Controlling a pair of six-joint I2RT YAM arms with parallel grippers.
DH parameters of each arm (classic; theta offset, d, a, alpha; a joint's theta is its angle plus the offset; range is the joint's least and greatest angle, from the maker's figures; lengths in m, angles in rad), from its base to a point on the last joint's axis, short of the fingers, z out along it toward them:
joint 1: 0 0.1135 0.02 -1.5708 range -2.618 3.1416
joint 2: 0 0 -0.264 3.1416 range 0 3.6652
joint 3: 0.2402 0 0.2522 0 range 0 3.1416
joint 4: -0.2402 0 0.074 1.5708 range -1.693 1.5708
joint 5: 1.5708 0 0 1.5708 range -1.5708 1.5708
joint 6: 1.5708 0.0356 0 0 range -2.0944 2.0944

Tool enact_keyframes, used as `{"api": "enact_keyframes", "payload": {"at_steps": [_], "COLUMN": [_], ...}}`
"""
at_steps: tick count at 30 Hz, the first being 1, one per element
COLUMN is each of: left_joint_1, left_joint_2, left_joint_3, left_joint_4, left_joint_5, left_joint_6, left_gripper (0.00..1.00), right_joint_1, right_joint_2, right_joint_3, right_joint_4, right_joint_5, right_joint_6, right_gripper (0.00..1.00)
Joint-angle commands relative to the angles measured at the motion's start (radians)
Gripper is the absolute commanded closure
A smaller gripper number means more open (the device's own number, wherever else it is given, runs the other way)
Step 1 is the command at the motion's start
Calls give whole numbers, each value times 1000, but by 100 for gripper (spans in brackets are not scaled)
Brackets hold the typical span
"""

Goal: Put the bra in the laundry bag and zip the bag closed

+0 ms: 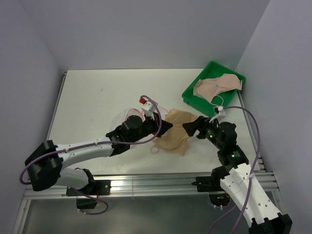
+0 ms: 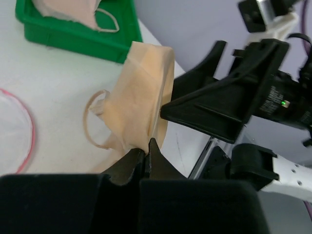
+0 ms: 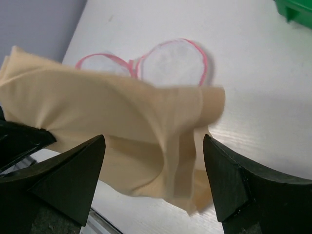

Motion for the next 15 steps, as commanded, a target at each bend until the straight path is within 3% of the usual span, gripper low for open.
{"api": "enact_keyframes", "payload": {"at_steps": [1, 9, 15], "left_joint_1": [-3, -1, -2], "left_joint_2": [-93, -277, -371], "left_joint_3": [-20, 10, 38], "left_joint_4": [-9, -159, -233], "left_joint_5": [81, 110, 138], "left_joint_6": [100, 185, 217], "left_gripper": [100, 100, 100], "right_joint_1": [8, 7, 8], "right_joint_2": [-7, -35, 45], "right_joint_3": [55, 111, 114], "right_joint_4": [192, 289, 434], "right_joint_5": [-137, -353, -595], "right_joint_6": [-90, -142, -44], "right_gripper": [12, 7, 5]}}
